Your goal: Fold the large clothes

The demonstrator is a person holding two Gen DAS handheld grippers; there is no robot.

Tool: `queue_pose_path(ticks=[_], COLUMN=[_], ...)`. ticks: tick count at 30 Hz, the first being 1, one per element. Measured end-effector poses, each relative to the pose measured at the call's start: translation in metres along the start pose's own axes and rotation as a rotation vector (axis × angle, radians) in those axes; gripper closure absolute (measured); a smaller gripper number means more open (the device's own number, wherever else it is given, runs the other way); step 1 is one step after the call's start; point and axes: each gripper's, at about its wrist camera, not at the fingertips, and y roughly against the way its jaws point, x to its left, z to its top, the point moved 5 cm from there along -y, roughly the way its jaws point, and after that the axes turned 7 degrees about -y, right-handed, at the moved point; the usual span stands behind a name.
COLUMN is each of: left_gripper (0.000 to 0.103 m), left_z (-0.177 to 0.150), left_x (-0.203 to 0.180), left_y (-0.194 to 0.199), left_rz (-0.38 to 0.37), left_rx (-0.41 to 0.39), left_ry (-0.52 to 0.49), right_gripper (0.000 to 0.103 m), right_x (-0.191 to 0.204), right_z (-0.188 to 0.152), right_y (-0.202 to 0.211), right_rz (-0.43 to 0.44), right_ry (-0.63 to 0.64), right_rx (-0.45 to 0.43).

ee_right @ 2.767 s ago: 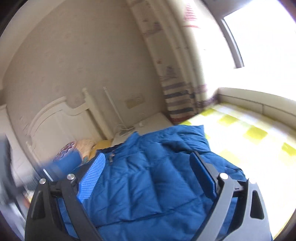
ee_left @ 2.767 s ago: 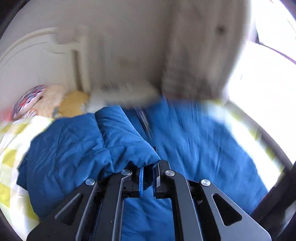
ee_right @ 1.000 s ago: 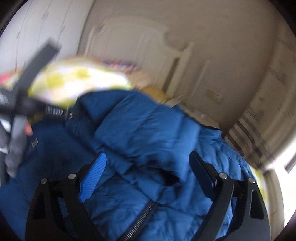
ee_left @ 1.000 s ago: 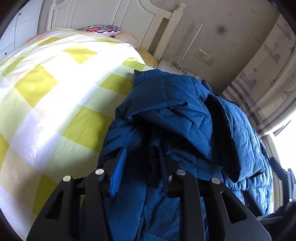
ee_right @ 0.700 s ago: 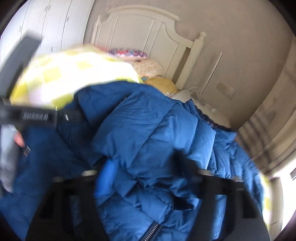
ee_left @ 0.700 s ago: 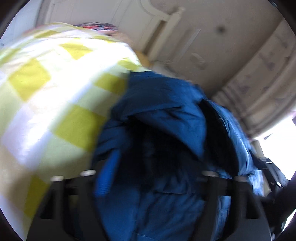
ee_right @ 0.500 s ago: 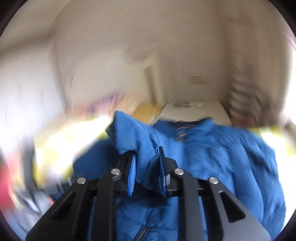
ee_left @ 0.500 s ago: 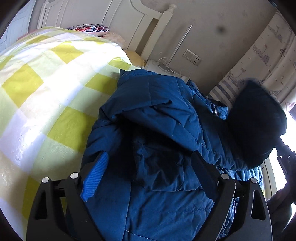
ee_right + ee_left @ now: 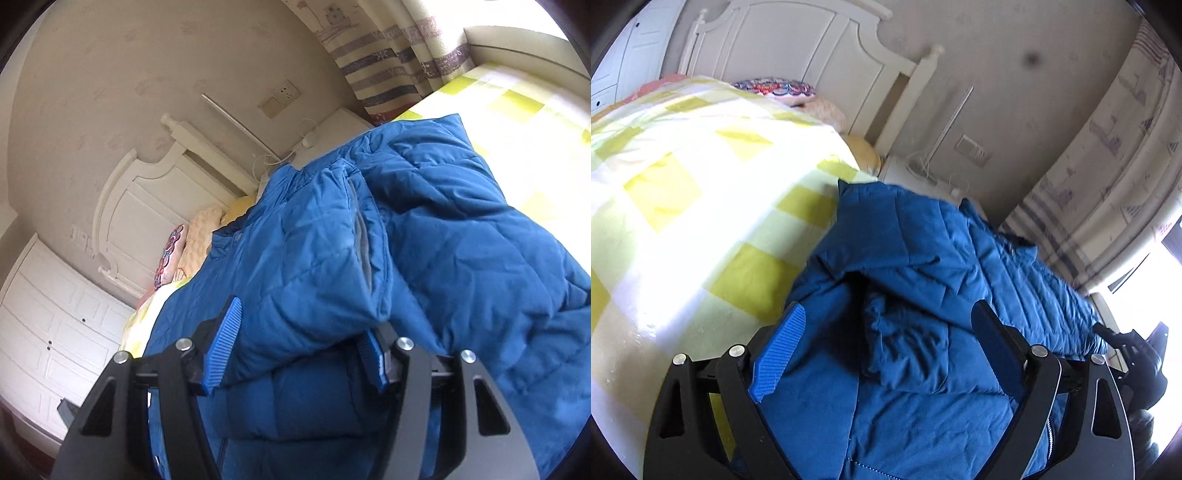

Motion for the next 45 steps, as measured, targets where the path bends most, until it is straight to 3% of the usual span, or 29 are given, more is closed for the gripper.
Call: queue_pose_path(ticks=[1, 4, 7, 10, 14, 17, 18, 22, 23, 24, 27, 29, 32, 34, 36, 40, 42, 45], left_gripper=[0.015, 0.015, 0.015, 0.015, 0.013, 0.013, 0.013, 0.013, 0.013, 0.013, 0.012, 0.012, 0.012, 0.012, 0.012, 0.008, 0.008, 0.006], left_z=[0.001, 0.006, 0.009, 0.008, 0.009, 0.008, 0.008, 0.008, 0.008, 0.008, 0.008, 0.007, 0.007, 0.008, 0.012, 0.034, 0.045, 0.051], left_x=[0.002, 0.014, 0.032, 0.037, 0.032, 0.033, 0.035, 0.031, 0.03, 0.028, 0.028, 0.03, 0.03, 0.024, 0.008, -0.063, -0.108, -0.134], left_y=[0.001, 0.008, 0.012, 0.009, 0.01, 0.01, 0.01, 0.009, 0.009, 0.008, 0.008, 0.009, 0.012, 0.017, 0.028, 0.044, 0.033, -0.008], left_rz=[0.006, 0.024, 0.052, 0.058, 0.06, 0.059, 0.062, 0.07, 0.071, 0.07, 0.071, 0.072, 0.077, 0.083, 0.102, 0.162, 0.224, 0.22], left_rx=[-0.005, -0.045, -0.065, -0.05, -0.05, -0.051, -0.047, -0.047, -0.048, -0.044, -0.045, -0.047, -0.057, -0.077, -0.116, -0.161, -0.138, -0.031], left_ry=[0.006, 0.058, 0.123, 0.141, 0.11, 0.121, 0.128, 0.119, 0.113, 0.105, 0.11, 0.123, 0.116, 0.084, 0.015, -0.256, -0.441, -0.526], right_gripper=[0.074, 0.082, 0.082, 0.082, 0.081, 0.067, 0.056, 0.054, 0.054, 0.054, 0.054, 0.054, 0.053, 0.049, 0.037, 0.034, 0.034, 0.034], right_x=[0.004, 0.022, 0.041, 0.031, -0.008, -0.022, -0.019, 0.002, 0.012, 0.026, 0.06, 0.062, 0.032, 0.032, 0.036, 0.035, 0.032, 0.029], right_z=[0.002, 0.005, 0.007, 0.009, 0.001, 0.0, 0.002, 0.012, 0.012, 0.013, 0.007, 0.002, -0.01, -0.01, -0.011, -0.01, -0.007, -0.017], right_y=[-0.001, 0.012, 0.042, 0.057, 0.026, 0.023, 0.03, 0.092, 0.096, 0.093, 0.061, 0.031, -0.021, -0.026, -0.03, -0.031, -0.029, -0.025], right_rz=[0.001, 0.043, 0.09, 0.105, -0.057, -0.089, -0.114, -0.225, -0.202, -0.17, -0.193, -0.278, -0.385, -0.381, -0.355, -0.329, -0.321, -0.302], right_ry=[0.011, 0.092, 0.16, 0.133, 0.093, 0.032, 0.04, 0.118, 0.153, 0.209, 0.417, 0.504, 0.501, 0.524, 0.548, 0.547, 0.543, 0.532], right_rx=[-0.003, -0.082, -0.169, -0.185, -0.089, -0.051, -0.069, -0.387, -0.401, -0.384, -0.267, -0.183, -0.014, -0.042, -0.026, -0.014, -0.018, -0.02])
